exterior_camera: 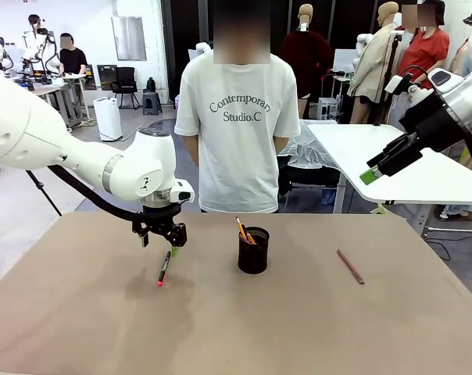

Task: Place the pens into the pen holder.
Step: Pick up a writing instrument from the table and place it into the Pen holder.

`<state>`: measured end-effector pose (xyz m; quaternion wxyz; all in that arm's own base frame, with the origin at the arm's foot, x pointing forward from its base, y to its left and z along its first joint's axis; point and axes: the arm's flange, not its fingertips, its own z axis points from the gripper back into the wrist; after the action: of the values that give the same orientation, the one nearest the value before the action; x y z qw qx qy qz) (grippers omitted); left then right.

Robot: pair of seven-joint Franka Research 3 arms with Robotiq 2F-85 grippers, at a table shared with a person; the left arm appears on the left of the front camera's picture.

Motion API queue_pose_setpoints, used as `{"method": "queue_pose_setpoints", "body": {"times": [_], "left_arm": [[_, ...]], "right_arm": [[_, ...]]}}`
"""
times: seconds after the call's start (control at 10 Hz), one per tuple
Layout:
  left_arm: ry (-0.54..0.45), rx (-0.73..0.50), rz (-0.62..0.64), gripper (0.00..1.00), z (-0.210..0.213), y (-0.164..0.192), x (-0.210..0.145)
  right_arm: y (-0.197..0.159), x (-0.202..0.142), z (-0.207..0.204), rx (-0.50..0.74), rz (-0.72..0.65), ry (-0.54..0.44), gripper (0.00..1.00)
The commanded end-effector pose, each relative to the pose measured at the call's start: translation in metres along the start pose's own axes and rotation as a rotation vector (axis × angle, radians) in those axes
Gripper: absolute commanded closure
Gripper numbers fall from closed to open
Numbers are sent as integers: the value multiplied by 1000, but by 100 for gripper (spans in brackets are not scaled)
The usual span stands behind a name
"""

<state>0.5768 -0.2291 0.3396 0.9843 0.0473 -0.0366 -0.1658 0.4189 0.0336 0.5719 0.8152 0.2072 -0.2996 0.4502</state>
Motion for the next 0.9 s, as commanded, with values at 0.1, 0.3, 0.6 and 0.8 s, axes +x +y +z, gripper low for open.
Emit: {"method": "queue_pose_setpoints", "body": {"times": [0.1, 0.3, 0.6, 0.8], "left_arm": [[5, -58, 206, 0, -4, 3, 11], [23, -5, 83, 0, -3, 4, 1], [33, -49, 143, 0, -16, 1, 6], [31, -54, 196, 0, -26, -3, 7]], "right_arm": [[0, 2, 0, 14, -8, -22, 0], [0, 2, 0, 14, -8, -22, 0], [0, 2, 0, 14, -8, -22, 0], [0, 2, 0, 14, -8, -22, 0]]}}
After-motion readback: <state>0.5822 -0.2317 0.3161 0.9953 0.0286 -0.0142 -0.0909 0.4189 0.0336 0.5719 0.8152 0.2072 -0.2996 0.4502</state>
